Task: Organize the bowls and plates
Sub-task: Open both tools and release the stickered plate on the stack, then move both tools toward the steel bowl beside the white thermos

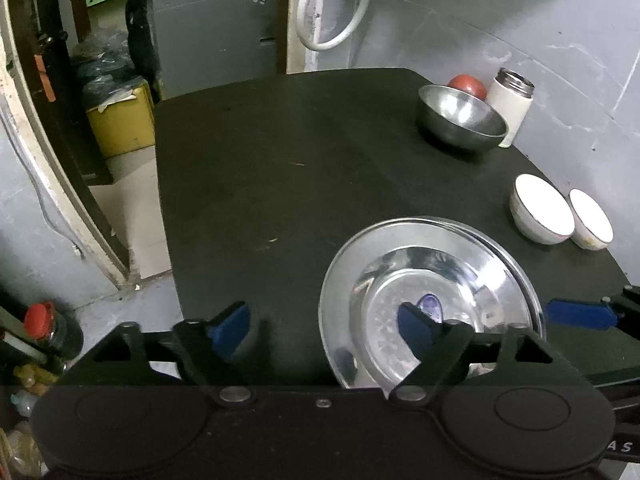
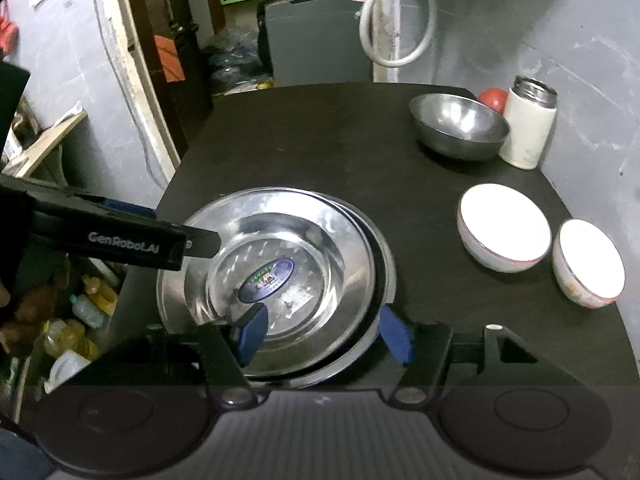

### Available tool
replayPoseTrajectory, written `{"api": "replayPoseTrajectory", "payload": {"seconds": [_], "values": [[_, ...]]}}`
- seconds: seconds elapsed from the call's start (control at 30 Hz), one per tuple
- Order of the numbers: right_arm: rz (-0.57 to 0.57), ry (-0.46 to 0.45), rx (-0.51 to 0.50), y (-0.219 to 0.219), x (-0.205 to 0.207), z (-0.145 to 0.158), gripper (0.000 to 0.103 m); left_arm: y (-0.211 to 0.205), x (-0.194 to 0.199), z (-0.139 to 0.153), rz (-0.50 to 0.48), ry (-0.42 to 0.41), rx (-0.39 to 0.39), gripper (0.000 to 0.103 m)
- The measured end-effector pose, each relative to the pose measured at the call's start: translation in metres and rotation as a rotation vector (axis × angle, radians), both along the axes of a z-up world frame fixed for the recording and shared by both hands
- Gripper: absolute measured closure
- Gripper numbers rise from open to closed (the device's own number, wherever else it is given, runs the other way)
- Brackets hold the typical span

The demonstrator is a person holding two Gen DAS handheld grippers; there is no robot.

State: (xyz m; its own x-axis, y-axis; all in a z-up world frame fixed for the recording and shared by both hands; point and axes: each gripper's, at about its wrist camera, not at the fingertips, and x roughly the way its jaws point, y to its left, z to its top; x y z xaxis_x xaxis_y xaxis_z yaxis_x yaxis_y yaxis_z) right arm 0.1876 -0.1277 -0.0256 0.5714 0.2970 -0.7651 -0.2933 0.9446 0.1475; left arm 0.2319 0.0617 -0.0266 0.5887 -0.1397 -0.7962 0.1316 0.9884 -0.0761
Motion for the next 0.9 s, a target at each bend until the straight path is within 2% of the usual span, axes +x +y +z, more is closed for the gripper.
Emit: {"api": "replayPoseTrajectory", "payload": {"seconds": [0.07,0.13,0.2,0.3,0.47,0.6,0.73,0.9], "values": [[-0.01,0.005,0.004,-0.003,0.001,-0.001,0.03,0.001,0.001,0.0,0.013,0.005,-0.006,0.015],[-0.023,0.002,0.003,-0.006,0.001,-0.001,0.018,0.002,0.002,0.0,0.028,0.005,-0.006,0.011],[-0.04,-0.006,0.016,-0.01,0.001,0.0,0.01,0.001,0.003,0.001,0.043,-0.003,0.001,0.006],[-0.071,-0.012,0.026,-0.017,0.002,-0.001,0.002,-0.001,0.002,0.003,0.059,-0.015,0.017,0.002],[-0.116,-0.004,0.067,-0.032,0.003,-0.006,0.001,-0.007,0.004,0.007,0.072,-0.023,0.069,0.001],[-0.145,-0.032,0.092,-0.049,0.005,-0.006,0.001,-0.014,0.016,0.015,0.09,-0.045,0.072,0.001],[-0.208,-0.063,0.118,-0.075,0.019,-0.005,0.001,-0.027,0.039,0.024,0.111,-0.082,0.056,0.001],[-0.295,-0.109,0.157,-0.106,0.058,-0.003,0.001,-0.058,0.085,0.034,0.099,-0.147,0.055,0.001]]}}
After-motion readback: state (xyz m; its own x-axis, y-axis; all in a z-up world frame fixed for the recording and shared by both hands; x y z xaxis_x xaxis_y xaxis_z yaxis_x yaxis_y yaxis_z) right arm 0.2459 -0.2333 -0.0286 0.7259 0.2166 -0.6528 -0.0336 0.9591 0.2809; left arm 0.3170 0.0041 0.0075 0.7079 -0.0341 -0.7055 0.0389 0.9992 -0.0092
